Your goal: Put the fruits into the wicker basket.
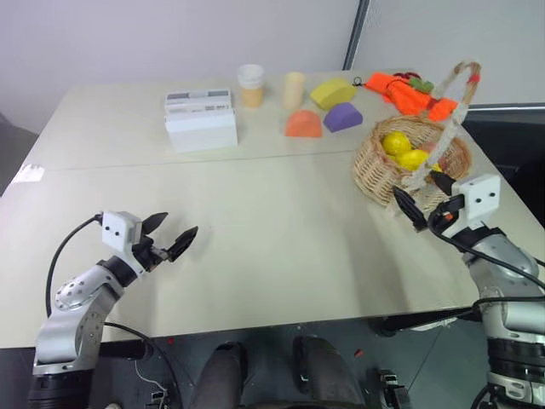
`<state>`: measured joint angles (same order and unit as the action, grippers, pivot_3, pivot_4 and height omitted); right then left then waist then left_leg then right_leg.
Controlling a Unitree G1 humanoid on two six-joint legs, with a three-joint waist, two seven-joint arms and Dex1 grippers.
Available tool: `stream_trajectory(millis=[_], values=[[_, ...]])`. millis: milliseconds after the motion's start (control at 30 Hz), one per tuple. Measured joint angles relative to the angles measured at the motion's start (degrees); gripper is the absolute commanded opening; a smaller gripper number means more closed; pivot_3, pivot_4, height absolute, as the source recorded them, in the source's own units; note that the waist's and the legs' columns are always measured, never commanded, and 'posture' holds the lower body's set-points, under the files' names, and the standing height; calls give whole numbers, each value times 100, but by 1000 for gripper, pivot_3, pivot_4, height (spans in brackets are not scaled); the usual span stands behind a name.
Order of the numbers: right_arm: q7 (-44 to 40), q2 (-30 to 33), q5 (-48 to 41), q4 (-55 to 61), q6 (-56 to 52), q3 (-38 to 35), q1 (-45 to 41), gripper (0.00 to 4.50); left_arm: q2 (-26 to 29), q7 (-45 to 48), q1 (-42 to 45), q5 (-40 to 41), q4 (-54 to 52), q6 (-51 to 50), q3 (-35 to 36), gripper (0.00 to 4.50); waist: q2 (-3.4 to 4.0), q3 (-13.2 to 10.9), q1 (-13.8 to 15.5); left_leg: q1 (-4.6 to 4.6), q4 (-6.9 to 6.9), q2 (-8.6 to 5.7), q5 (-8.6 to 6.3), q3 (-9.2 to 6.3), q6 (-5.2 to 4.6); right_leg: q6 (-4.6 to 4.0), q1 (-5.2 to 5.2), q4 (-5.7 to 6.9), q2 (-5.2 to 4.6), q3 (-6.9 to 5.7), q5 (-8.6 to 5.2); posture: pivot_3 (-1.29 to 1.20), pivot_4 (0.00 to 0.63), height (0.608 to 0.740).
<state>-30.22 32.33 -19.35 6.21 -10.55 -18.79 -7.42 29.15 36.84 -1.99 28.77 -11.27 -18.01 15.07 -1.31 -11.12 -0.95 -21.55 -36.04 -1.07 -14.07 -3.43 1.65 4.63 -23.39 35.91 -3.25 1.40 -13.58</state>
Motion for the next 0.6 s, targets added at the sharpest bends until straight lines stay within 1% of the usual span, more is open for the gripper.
stream_trajectory(millis=[133,267,367,433,533,600], values=[[-185,56,-168,16,12,-179,193,4091,5,-1,10,5,2,-8,45,4500,0,0,45,-10,-1,-1,0,0,0,3,2,-10,-4,-5,-2,0,150,740],[-489,243,-303,42,60,-368,472,4091,67,16,-57,14,7,-20,227,4500,1,0,29,-14,0,-1,0,0,-1,-2,2,-19,-11,-6,1,0,150,740],[-586,257,-408,102,93,-530,584,4091,85,25,-188,15,25,-20,335,4500,4,-2,7,-12,2,0,-1,-1,-2,4,1,-23,-13,-4,-2,0,150,740],[-649,263,-534,288,79,-667,700,4091,107,27,-295,16,89,-14,449,4500,7,-4,18,-14,3,1,-2,-1,-3,11,-1,-23,-19,-6,-6,0,150,740],[-896,469,-799,664,-102,-858,1106,4091,140,27,-498,18,231,-7,700,4500,8,-4,31,-25,4,2,-4,-3,-6,12,-1,-36,-21,-13,-7,0,150,740],[-1048,503,-859,872,-224,-803,1299,4091,138,28,-526,22,240,-6,759,4500,8,-4,36,-34,1,3,-4,-6,-6,11,-1,-44,-25,-17,-6,0,150,740]])
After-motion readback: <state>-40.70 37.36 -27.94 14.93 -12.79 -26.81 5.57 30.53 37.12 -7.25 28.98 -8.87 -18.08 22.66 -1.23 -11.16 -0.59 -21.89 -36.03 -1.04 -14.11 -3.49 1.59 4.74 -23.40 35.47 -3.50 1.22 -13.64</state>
